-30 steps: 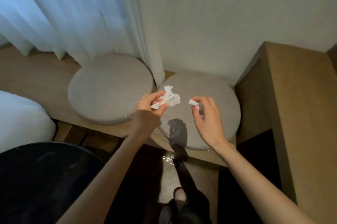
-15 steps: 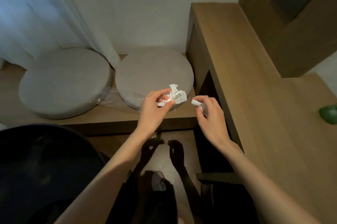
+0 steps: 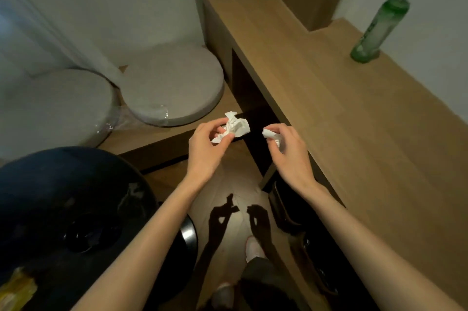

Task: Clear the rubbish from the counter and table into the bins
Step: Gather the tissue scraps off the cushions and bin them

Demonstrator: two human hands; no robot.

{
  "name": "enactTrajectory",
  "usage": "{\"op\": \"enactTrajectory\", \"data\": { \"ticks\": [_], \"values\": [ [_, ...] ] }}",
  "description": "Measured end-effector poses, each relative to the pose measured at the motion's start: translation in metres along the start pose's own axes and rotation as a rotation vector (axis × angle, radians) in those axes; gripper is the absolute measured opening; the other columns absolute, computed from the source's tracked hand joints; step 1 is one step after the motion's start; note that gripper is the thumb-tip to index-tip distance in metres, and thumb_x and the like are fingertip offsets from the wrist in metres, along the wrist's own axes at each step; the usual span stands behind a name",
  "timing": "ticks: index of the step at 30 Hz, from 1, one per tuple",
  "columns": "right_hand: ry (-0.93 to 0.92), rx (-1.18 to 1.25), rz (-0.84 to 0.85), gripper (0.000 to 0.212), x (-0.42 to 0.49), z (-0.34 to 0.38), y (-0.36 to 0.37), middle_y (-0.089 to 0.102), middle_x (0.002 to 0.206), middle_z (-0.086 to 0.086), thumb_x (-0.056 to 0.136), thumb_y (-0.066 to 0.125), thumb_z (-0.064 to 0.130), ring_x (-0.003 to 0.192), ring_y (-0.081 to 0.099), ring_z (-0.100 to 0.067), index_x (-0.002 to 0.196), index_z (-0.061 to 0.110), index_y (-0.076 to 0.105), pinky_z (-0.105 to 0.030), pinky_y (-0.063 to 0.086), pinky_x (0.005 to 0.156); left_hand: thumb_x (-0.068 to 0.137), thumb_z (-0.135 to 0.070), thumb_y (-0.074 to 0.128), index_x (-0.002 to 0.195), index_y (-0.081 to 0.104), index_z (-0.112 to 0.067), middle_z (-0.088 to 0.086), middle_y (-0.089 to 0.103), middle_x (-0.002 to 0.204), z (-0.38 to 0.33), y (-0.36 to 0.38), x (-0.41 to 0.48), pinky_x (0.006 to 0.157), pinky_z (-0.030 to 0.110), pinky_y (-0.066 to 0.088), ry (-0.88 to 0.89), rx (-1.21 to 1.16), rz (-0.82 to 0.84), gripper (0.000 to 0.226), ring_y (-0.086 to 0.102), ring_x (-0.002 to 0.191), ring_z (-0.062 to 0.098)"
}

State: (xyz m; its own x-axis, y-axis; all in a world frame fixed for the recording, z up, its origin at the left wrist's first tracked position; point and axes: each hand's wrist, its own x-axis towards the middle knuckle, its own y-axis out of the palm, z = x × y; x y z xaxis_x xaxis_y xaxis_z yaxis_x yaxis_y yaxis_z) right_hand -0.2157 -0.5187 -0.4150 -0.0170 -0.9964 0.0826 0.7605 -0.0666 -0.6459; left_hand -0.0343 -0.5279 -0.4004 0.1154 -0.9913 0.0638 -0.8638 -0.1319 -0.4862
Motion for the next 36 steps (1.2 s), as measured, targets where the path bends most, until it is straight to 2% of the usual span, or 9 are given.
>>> {"op": "enactTrajectory", "data": {
  "ticks": [10,17,22,24,27,29,31,34,36],
  "values": [
    [0.28,0.033,-0.193,0.021,-0.16,-0.025,-0.003,0.054,0.108,0.007,0.095,0.051,0.017,0.097,0.052,-0.004,0.113,0.024,0.058,-0.014,0.041,0.076,0.087,-0.023,0.065,0.122,0.06,-0.02,-0.005,0.06,0.103,0.021,0.031,-0.106,0.071,0.006,0.039,0.016,0.008,0.242,0.036,0.052,0.087,-0.004],
    [0.512,0.075,-0.241,0.025,-0.223,-0.079,-0.001,0.055,0.117,0.002,0.095,0.053,0.015,0.102,0.051,-0.005,0.119,0.022,0.056,-0.008,0.038,0.074,0.086,-0.018,0.066,0.12,0.061,-0.013,0.003,0.063,0.104,0.042,0.088,-0.151,0.07,0.007,0.04,-0.087,0.022,0.37,0.035,0.054,0.089,0.005],
    [0.573,0.051,-0.176,0.035,-0.234,-0.139,0.015,0.054,0.125,-0.002,0.094,0.053,0.013,0.105,0.048,-0.005,0.128,0.02,0.052,-0.009,0.035,0.077,0.085,-0.015,0.066,0.12,0.061,-0.011,0.008,0.063,0.109,0.082,0.147,-0.163,0.083,0.021,0.044,-0.201,0.029,0.399,0.035,0.055,0.096,0.011],
    [0.593,0.057,-0.175,0.036,-0.231,-0.17,0.029,0.054,0.128,-0.003,0.094,0.054,0.012,0.109,0.049,-0.006,0.129,0.018,0.051,-0.011,0.035,0.081,0.085,-0.016,0.066,0.12,0.061,-0.011,0.006,0.063,0.108,0.104,0.178,-0.163,0.084,0.023,0.046,-0.21,0.021,0.408,0.036,0.056,0.096,0.012],
    [0.613,0.038,-0.189,0.036,-0.218,-0.224,0.058,0.053,0.128,-0.005,0.093,0.055,0.012,0.116,0.052,-0.013,0.129,0.017,0.051,-0.006,0.034,0.077,0.085,-0.017,0.067,0.121,0.061,-0.01,0.005,0.062,0.105,0.144,0.225,-0.156,0.084,0.023,0.046,-0.178,0.007,0.423,0.037,0.057,0.095,0.013],
    [0.614,0.014,-0.187,0.037,-0.207,-0.261,0.08,0.052,0.128,-0.005,0.093,0.055,0.013,0.116,0.052,-0.014,0.129,0.019,0.051,-0.009,0.034,0.078,0.084,-0.016,0.067,0.122,0.06,-0.01,0.005,0.063,0.104,0.174,0.256,-0.146,0.083,0.022,0.044,-0.136,0.002,0.437,0.038,0.057,0.094,0.013],
    [0.599,-0.018,-0.188,0.036,-0.195,-0.297,0.101,0.052,0.129,-0.005,0.093,0.055,0.013,0.112,0.053,-0.013,0.129,0.02,0.051,-0.009,0.035,0.077,0.084,-0.017,0.067,0.121,0.06,-0.012,0.005,0.063,0.105,0.206,0.287,-0.133,0.081,0.021,0.044,-0.092,0.013,0.438,0.038,0.058,0.095,0.013],
    [0.584,-0.038,-0.197,0.034,-0.178,-0.348,0.129,0.058,0.124,-0.004,0.094,0.053,0.013,0.092,0.051,-0.005,0.127,0.018,0.053,-0.003,0.039,0.06,0.084,-0.018,0.067,0.119,0.061,-0.013,0.005,0.064,0.105,0.251,0.329,-0.114,0.081,0.023,0.046,-0.034,0.012,0.427,0.036,0.059,0.095,0.014],
    [0.589,-0.062,-0.192,0.031,-0.166,-0.381,0.145,0.059,0.121,-0.004,0.095,0.051,0.016,0.09,0.053,-0.007,0.126,0.018,0.053,-0.007,0.039,0.064,0.084,-0.017,0.068,0.117,0.062,-0.013,0.006,0.064,0.106,0.277,0.357,-0.102,0.083,0.025,0.047,0.013,0.025,0.434,0.034,0.06,0.095,0.016]
  ]
}}
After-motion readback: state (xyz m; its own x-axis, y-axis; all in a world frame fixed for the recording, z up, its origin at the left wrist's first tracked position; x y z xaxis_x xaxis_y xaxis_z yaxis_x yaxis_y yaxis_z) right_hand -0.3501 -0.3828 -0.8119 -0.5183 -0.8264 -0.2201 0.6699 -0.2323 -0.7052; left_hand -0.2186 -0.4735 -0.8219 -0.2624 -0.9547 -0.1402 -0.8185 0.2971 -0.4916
